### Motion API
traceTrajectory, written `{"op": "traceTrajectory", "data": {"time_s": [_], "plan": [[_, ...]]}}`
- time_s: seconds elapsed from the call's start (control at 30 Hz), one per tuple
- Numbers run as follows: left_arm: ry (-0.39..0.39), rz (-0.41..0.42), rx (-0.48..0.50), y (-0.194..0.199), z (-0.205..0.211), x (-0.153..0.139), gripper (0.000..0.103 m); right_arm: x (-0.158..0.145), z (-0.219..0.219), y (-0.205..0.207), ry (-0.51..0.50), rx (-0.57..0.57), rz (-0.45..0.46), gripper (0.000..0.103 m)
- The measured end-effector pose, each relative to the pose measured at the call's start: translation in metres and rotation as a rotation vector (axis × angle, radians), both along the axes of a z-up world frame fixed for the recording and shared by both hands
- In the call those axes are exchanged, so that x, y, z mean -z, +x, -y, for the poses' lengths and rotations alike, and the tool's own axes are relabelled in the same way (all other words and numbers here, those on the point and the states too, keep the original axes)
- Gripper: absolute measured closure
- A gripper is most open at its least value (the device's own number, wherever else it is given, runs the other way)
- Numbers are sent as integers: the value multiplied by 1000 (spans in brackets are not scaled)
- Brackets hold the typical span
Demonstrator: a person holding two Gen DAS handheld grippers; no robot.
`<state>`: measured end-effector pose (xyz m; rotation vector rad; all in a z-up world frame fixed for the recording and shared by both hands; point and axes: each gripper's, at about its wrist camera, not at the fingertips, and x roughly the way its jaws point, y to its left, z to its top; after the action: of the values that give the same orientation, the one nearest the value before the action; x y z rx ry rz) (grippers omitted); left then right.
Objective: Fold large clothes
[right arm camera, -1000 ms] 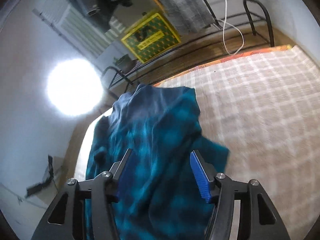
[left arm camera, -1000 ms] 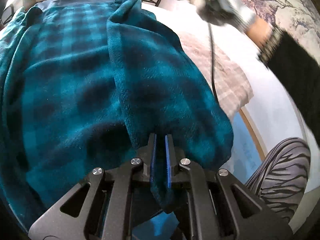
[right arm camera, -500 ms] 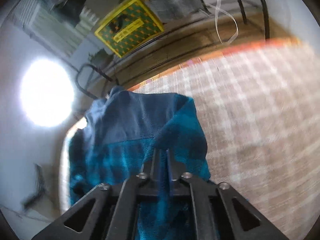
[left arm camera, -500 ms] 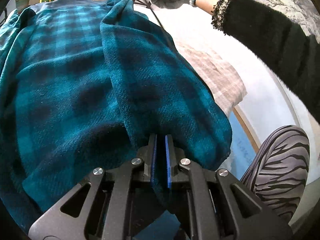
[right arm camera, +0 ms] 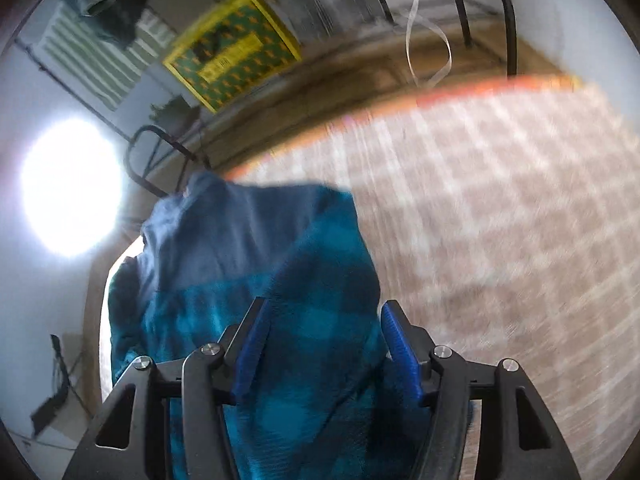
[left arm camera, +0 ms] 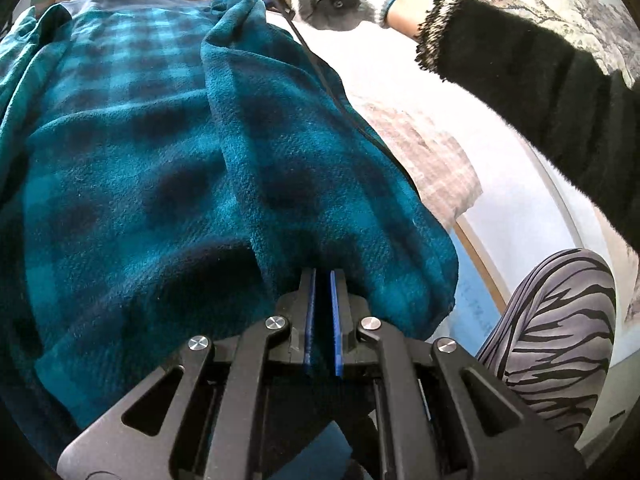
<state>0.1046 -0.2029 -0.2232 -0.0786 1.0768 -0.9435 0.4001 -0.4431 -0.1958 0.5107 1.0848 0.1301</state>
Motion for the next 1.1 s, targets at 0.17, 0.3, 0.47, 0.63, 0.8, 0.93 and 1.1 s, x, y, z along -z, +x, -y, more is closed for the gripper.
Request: {"op": "traceTrajectory", "data": {"time_s": [0.17, 0.3, 0.47, 0.63, 0.8, 0.93, 1.1], "plan": [[1, 4, 3, 0, -2, -1, 98, 0, -7, 1, -12, 8, 27, 96], [-6, 0, 5, -1, -1, 1, 98, -29, -31, 2, -306, -45, 60, 99], [-15, -4, 6, 1, -3, 2, 98, -58, -85, 3, -711, -131, 139, 100], [-13, 3, 6, -1, -4, 1, 98, -47, -162, 18, -903, -292, 182, 100], [-4, 10, 10, -3, 1, 1, 98, 3, -191, 42, -750, -381, 87, 71], [-5, 13, 11, -7, 6, 2, 98, -27, -151, 34, -438, -339, 156, 60], [-13, -17, 3, -5, 4, -2, 98, -62, -56, 4, -300, -236, 254, 34]]}}
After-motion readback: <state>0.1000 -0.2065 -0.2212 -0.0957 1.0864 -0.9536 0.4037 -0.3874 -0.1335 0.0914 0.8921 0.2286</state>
